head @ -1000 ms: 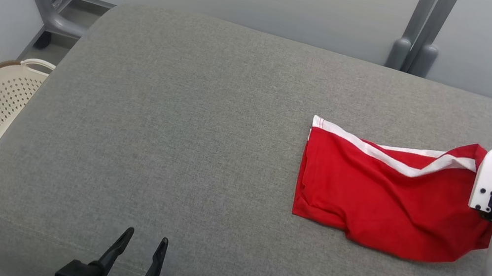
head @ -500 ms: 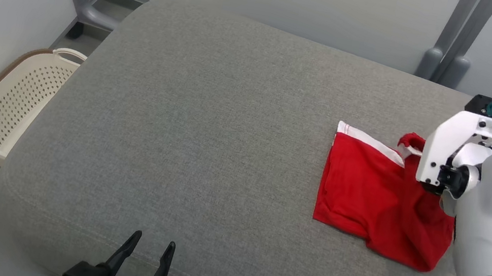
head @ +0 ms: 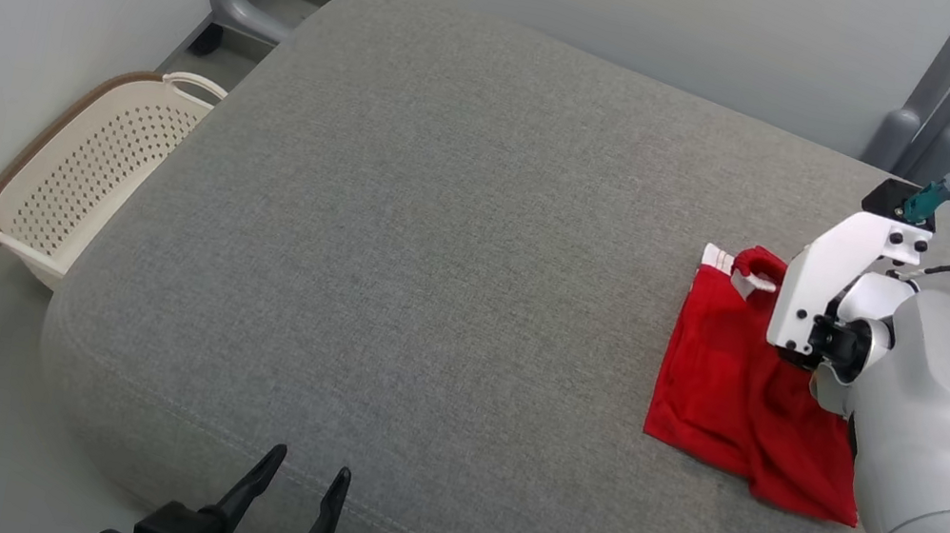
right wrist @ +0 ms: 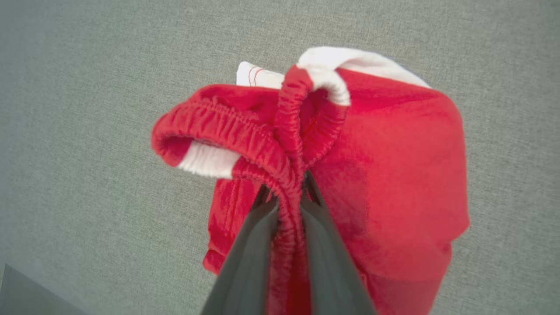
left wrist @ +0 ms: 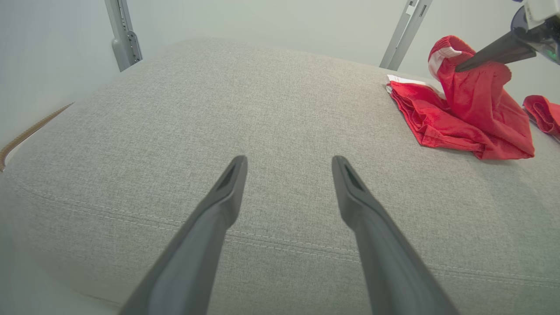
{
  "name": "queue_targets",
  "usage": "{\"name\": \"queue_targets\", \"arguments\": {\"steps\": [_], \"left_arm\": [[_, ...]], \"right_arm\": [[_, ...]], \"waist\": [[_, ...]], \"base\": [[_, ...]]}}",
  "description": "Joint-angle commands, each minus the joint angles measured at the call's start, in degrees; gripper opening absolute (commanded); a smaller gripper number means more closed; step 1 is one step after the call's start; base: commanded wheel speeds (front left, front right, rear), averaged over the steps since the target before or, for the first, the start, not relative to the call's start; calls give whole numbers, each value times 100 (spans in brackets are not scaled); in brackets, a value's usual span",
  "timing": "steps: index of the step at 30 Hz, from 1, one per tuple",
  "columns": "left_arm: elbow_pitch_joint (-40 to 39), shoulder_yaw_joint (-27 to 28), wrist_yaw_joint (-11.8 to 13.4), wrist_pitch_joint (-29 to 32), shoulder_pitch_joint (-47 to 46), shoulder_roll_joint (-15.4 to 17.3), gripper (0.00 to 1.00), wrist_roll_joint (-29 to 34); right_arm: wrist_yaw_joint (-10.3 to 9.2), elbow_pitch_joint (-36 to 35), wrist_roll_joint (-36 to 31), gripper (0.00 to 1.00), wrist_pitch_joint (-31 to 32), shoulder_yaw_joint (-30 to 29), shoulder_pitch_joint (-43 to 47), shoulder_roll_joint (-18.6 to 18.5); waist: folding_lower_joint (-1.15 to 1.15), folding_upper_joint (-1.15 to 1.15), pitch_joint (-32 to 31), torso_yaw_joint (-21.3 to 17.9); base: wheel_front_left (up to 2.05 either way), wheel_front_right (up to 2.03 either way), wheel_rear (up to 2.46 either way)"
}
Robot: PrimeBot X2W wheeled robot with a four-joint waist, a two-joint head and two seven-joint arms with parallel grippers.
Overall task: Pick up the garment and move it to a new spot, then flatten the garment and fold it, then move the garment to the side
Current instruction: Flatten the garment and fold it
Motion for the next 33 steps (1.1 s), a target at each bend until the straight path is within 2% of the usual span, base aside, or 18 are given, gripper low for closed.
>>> {"name": "queue_targets", "arguments": {"steps": [1,14,15,16,17,27,33], "left_arm": [[14,2,-18,-28,-73,19,100,-57],[128,-138,-48,-57,-163,-15,100,-78],[139,-143,-50,-64,-168,-19,100,-81],[148,-148,-51,-70,-172,-25,100,-86],[158,-149,-51,-75,-177,-29,100,-91],[204,-94,8,-107,-242,-16,100,-117],[182,-54,48,-114,-187,48,100,-135]], "right_arm": [[-6,22,-28,0,-38,-28,-49,-25],[-6,82,-745,0,-382,-784,-93,-21],[-6,119,-779,10,-433,-809,-129,-22],[-5,136,-802,93,-499,-839,-176,-24],[-5,160,-831,100,-556,-877,-197,-29],[-5,511,-744,100,-1337,-769,-644,-27],[-5,124,-1146,100,-1443,-944,-282,-21]], "waist": [[0,0,30,49],[0,0,167,282],[0,0,176,293],[0,0,188,300],[0,0,202,305],[0,0,137,130],[0,0,-5,-78]], "base": [[0,0,0],[0,0,0],[0,0,0],[0,0,0],[0,0,0],[0,0,0],[0,0,0]]}}
